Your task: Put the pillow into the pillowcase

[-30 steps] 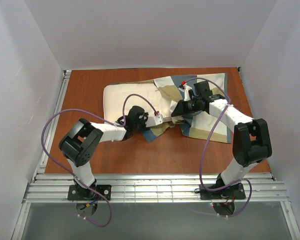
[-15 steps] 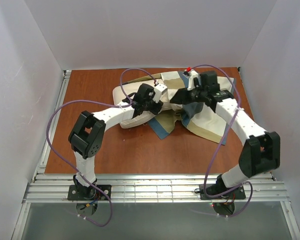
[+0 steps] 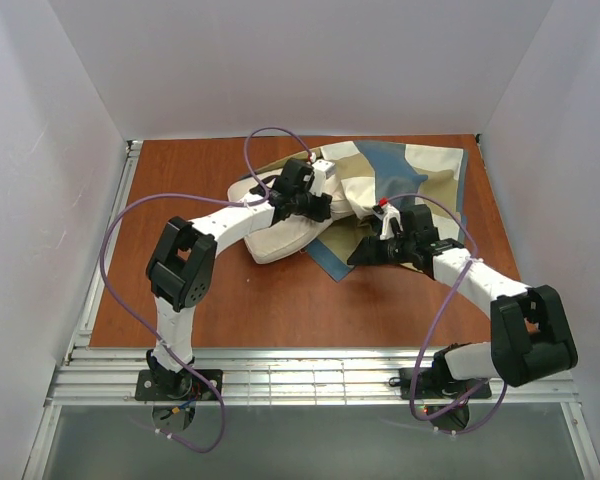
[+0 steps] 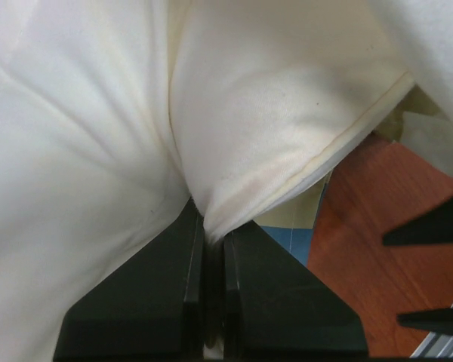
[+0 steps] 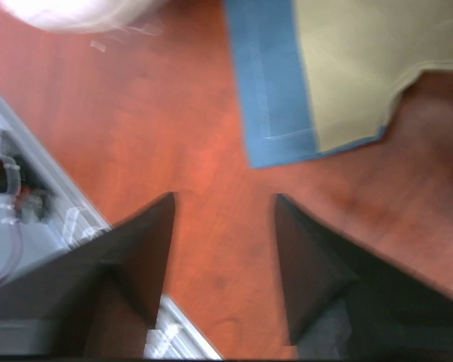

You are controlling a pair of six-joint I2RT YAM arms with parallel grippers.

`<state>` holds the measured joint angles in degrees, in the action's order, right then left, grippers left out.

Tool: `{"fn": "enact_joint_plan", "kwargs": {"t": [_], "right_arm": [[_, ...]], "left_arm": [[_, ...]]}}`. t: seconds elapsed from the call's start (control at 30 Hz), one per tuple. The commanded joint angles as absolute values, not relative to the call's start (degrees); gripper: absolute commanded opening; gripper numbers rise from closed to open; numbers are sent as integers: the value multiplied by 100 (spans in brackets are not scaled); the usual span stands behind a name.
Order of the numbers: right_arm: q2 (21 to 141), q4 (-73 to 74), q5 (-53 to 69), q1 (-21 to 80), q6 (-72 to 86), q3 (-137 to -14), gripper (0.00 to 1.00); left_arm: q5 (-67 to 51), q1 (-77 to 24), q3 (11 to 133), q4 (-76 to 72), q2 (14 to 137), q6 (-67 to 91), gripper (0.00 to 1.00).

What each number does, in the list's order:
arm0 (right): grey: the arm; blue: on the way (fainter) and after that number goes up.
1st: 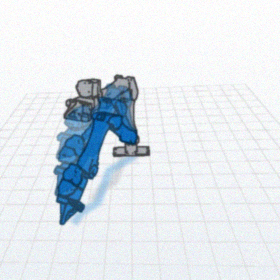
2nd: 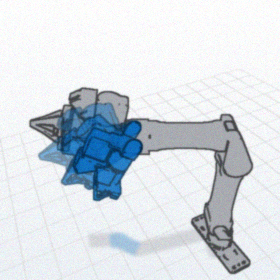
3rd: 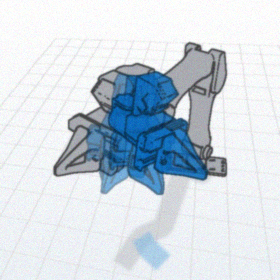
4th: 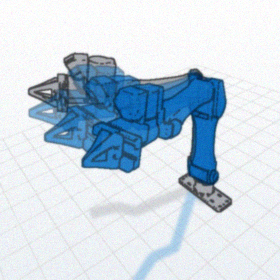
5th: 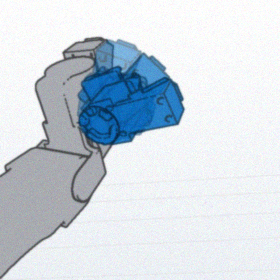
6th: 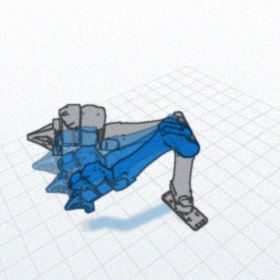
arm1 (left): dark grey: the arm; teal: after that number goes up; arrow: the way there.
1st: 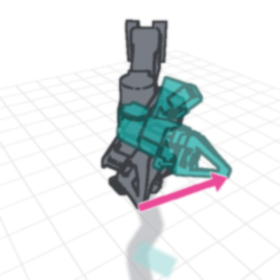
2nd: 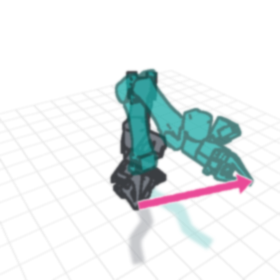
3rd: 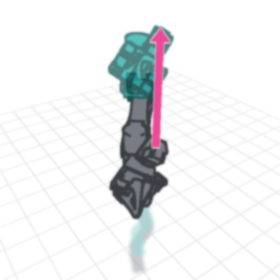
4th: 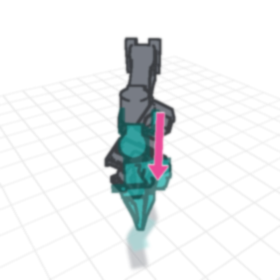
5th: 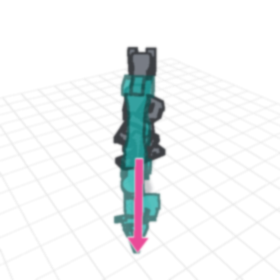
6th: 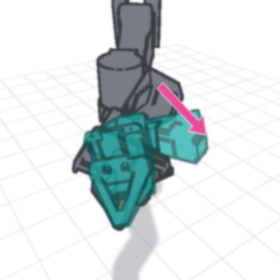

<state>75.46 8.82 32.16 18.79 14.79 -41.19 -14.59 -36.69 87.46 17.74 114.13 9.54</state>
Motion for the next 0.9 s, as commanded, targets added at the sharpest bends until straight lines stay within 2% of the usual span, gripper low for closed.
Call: {"fn": "enact_joint_plan", "kwargs": {"t": [0.0,0.07,0.2,0.33,0.37,0.47,0.5,0.6,0.77,0.87], "right_arm": [[7690,53,2229,1890,1468,-4096,56],[7682,-587,1664,1802,1590,-3886,60],[7883,-651,1099,1670,1863,-3946,61],[8128,-974,1265,1617,1749,-4043,84],[8243,-1045,1327,1617,1697,-4095,85],[8770,-1273,1502,1591,1705,-4376,84],[8945,-1388,1633,1591,1749,-4455,75],[9166,-1713,1986,1582,1933,-4561,67],[9246,-1723,1820,1495,1908,-4474,68],[9071,-1670,1714,1161,1522,-4333,79]], "left_arm": [[-2091,-3621,9035,2047,11355,1389,0],[-2275,-3516,9026,2048,11329,1538,0],[-2373,-3454,9000,2039,11241,1512,0],[-2540,-3393,8983,2030,11215,1529,0],[-2644,-3384,8956,2022,11206,1538,0],[-2750,-3366,8921,1943,11215,1643,0],[-2794,-3358,8938,1942,11215,1661,0],[-2873,-3357,8947,1934,11215,1687,0],[-2927,-3322,9000,1934,11241,1757,0],[-2980,-3243,8991,1925,11268,1872,0]]}}
